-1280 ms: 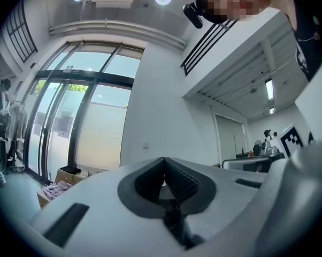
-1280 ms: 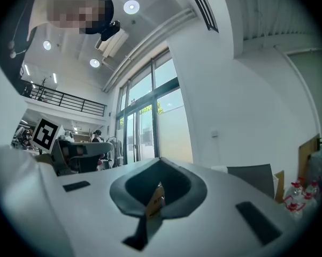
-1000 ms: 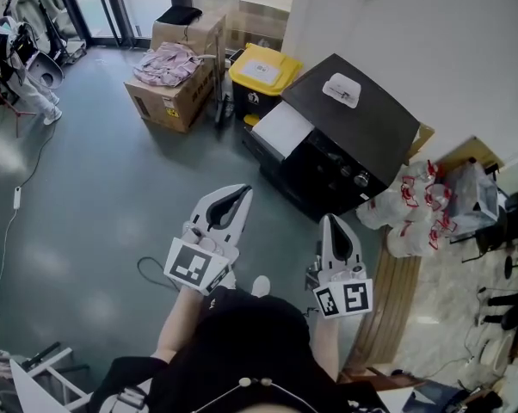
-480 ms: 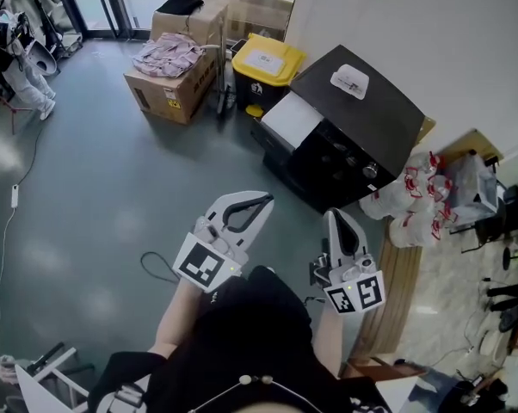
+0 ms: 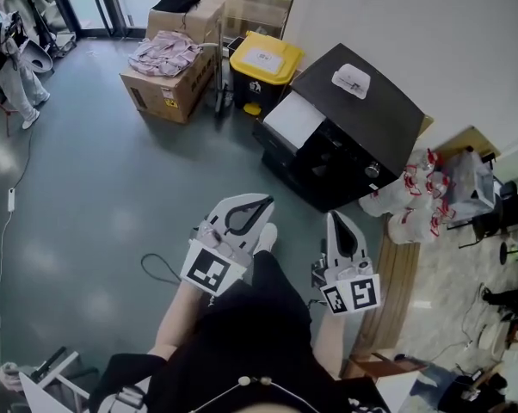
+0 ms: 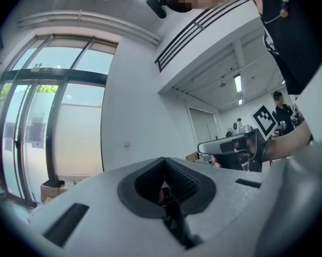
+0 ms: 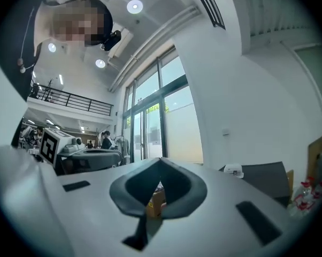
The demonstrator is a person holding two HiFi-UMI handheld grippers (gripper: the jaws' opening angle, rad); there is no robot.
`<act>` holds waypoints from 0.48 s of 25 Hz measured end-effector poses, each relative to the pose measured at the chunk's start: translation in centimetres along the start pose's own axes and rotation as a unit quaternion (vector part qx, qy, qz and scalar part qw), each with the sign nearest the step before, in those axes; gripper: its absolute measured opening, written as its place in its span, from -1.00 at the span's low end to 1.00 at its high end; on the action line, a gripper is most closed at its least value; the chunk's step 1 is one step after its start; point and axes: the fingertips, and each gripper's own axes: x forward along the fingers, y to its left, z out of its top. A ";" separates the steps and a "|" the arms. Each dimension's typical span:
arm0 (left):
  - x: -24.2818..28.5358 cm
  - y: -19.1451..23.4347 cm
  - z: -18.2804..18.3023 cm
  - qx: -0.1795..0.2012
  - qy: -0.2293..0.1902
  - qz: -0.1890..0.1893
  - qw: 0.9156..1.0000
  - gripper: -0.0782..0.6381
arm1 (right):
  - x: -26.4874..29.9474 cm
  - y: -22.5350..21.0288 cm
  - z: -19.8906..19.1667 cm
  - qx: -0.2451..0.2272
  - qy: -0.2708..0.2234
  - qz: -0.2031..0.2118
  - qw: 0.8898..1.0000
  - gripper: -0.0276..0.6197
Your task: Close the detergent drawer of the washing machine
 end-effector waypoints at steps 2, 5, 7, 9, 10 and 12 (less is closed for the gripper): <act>-0.1 0.9 -0.3 -0.015 -0.004 0.010 1.000 -0.77 | 0.5 0.0 -0.8 -0.019 0.014 0.002 1.000 -0.91; 0.2 2.3 -0.6 -0.043 -0.004 0.026 0.999 -0.77 | 1.3 -0.4 -1.8 -0.019 0.027 0.012 0.999 -0.91; 0.4 3.1 -0.9 -0.070 -0.005 0.034 0.997 -0.77 | 1.8 -0.8 -2.5 -0.012 0.033 0.015 0.999 -0.91; 0.6 3.7 -1.3 -0.085 -0.001 0.038 0.996 -0.76 | 2.2 -1.1 -3.1 -0.016 0.041 0.016 0.999 -0.91; 0.8 3.9 -1.6 -0.086 0.002 0.039 0.996 -0.76 | 2.5 -1.3 -3.4 -0.020 0.044 0.018 0.999 -0.91; 1.6 4.4 -2.1 -0.090 0.007 0.040 0.995 -0.76 | 3.3 -1.7 -3.6 -0.024 0.047 0.023 0.998 -0.89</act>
